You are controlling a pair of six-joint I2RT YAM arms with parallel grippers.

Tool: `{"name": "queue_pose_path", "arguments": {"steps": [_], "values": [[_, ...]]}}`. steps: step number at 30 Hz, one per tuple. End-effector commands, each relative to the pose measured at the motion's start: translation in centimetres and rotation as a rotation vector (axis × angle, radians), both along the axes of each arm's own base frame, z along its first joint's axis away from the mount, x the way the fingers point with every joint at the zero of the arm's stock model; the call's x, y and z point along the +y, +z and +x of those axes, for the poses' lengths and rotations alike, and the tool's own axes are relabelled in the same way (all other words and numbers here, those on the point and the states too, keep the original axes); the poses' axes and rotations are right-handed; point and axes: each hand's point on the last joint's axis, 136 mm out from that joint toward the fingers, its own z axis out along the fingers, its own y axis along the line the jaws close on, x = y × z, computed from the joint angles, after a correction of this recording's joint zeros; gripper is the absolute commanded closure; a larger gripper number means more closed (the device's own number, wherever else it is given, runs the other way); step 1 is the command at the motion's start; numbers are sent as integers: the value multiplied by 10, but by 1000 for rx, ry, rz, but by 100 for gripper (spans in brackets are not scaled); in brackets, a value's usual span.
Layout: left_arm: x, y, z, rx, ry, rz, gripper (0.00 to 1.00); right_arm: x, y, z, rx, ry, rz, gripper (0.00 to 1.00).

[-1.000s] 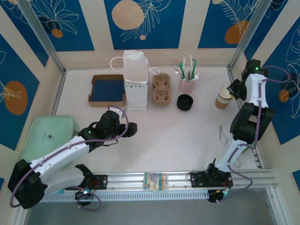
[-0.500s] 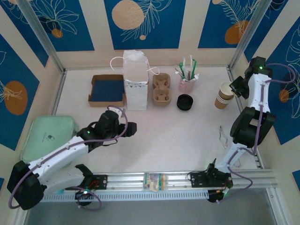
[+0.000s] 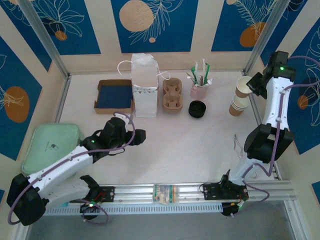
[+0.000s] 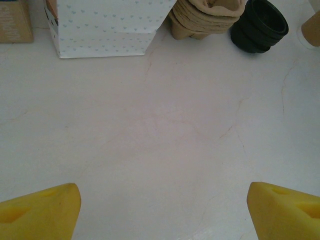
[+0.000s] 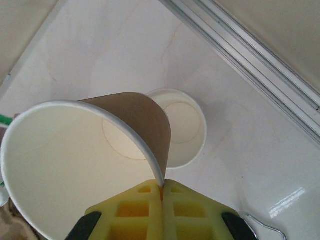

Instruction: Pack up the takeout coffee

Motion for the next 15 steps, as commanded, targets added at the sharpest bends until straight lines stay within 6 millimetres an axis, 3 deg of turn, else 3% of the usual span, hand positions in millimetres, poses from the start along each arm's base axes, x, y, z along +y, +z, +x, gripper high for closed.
{"name": "queue_pose_path", "arguments": {"steps": [1,6,15], "values": [[-6,17,-2,-27,-24,-36,14,18,26,-8,-32,55,-22,98],[-8,19,-3,-24,-25,-60,14,48,39,-8,-52,145,-30,98],[-18,26,-5,-6,-25,-156,14,131,44,-11,-73,412,49,98]]}}
